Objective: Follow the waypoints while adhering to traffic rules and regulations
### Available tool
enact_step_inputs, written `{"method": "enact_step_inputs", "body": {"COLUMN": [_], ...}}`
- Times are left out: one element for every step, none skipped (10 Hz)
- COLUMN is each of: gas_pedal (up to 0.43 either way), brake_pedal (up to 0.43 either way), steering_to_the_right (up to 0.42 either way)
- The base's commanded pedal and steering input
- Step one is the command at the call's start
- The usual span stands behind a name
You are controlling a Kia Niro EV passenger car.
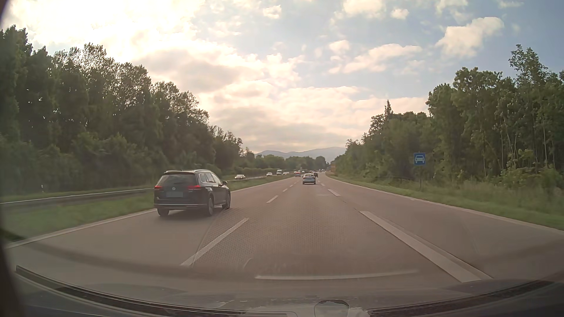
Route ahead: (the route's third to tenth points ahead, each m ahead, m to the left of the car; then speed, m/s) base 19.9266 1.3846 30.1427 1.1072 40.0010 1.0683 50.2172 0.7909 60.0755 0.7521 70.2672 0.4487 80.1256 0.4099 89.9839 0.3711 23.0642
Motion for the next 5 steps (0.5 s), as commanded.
{"method": "enact_step_inputs", "body": {"gas_pedal": [0.150,0.150,0.150,0.150,0.150], "brake_pedal": [0.000,0.000,0.000,0.000,0.000], "steering_to_the_right": [0.001,0.001,0.001,0.001,0.001]}}
